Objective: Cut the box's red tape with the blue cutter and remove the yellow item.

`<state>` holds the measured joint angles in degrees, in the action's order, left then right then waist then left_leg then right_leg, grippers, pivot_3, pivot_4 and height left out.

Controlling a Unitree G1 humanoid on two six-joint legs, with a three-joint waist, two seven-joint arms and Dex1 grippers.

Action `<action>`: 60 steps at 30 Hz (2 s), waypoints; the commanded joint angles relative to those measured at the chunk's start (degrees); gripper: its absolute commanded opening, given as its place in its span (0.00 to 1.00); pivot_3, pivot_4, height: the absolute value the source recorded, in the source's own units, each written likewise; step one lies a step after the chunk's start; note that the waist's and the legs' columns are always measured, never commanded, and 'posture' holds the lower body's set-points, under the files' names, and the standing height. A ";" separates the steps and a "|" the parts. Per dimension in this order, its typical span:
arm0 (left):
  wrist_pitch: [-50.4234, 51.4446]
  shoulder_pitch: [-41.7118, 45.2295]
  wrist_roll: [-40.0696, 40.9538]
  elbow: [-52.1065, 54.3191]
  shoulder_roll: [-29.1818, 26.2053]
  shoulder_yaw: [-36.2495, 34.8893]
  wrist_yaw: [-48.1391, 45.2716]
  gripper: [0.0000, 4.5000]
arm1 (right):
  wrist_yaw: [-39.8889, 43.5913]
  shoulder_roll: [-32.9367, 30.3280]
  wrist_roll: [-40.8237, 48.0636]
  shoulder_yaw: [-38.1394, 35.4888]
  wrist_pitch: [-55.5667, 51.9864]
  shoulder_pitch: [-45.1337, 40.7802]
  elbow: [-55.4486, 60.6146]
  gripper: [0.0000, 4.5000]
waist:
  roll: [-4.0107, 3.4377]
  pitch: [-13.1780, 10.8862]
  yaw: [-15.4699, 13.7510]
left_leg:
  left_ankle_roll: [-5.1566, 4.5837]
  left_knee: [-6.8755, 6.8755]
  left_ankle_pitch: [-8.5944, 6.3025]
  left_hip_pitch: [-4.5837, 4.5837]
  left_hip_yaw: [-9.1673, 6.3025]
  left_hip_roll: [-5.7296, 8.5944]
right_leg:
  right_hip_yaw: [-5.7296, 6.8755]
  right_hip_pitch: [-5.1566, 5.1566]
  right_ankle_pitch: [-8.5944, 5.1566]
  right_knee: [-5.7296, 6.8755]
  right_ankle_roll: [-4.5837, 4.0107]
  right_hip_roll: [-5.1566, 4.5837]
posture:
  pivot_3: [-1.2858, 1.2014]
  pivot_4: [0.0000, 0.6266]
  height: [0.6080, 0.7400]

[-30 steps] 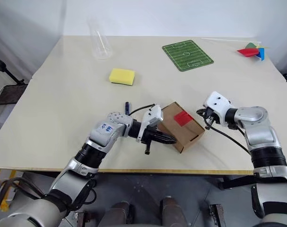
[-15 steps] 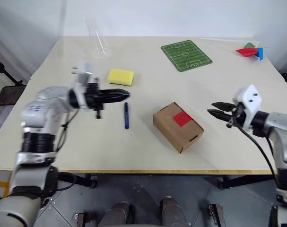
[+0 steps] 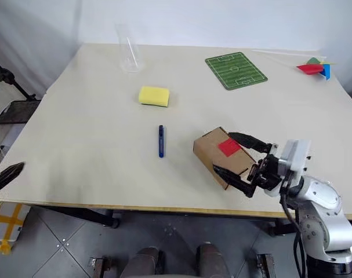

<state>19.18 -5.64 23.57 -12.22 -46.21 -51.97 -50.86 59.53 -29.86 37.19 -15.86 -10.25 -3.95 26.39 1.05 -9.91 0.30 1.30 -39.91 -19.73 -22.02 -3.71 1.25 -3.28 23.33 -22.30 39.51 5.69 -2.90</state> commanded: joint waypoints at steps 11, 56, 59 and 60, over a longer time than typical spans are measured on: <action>25.17 3.17 8.46 40.16 11.52 21.47 23.57 1.00 | 4.48 -7.74 3.54 -7.04 3.27 5.17 -1.04 1.00 | -0.11 0.04 -1.61 | -0.30 0.12 -0.16 0.37 -0.19 0.06 | 0.08 -0.62 0.00 -0.24 0.01 -0.05 | 0.52 0.24 1.00; 32.90 38.37 -21.95 10.46 52.43 56.25 61.75 1.00 | -5.25 -9.74 9.63 -10.80 -1.02 10.60 8.01 1.00 | 0.11 0.11 -2.12 | -0.05 0.49 0.03 0.81 0.22 -0.04 | -0.20 -0.95 0.12 -0.77 0.22 0.23 | 0.52 0.24 1.00; 34.92 38.15 -22.30 10.47 53.26 55.28 62.60 1.00 | -5.12 -9.89 9.72 -10.73 -1.12 10.46 7.76 1.00 | 0.10 0.12 -1.77 | -0.05 0.49 0.03 0.83 0.23 -0.05 | -0.22 -0.96 0.12 -0.75 0.22 0.24 | 0.52 0.24 1.00; 35.73 38.12 -22.18 10.40 53.58 54.99 62.67 1.00 | -5.10 -9.94 9.73 -10.67 -1.16 10.38 7.70 1.00 | 0.08 0.13 -1.75 | -0.05 0.49 0.03 0.84 0.23 -0.05 | -0.22 -0.96 0.12 -0.74 0.22 0.24 | 0.52 0.24 1.00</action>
<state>51.23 33.97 1.67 -0.37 6.77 4.01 11.24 54.37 -39.28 45.73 -26.06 -11.39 7.01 33.21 1.13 -9.79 -1.45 1.25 -39.41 -19.70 -21.17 -3.48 1.19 -3.50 22.36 -22.18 38.78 5.91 -2.65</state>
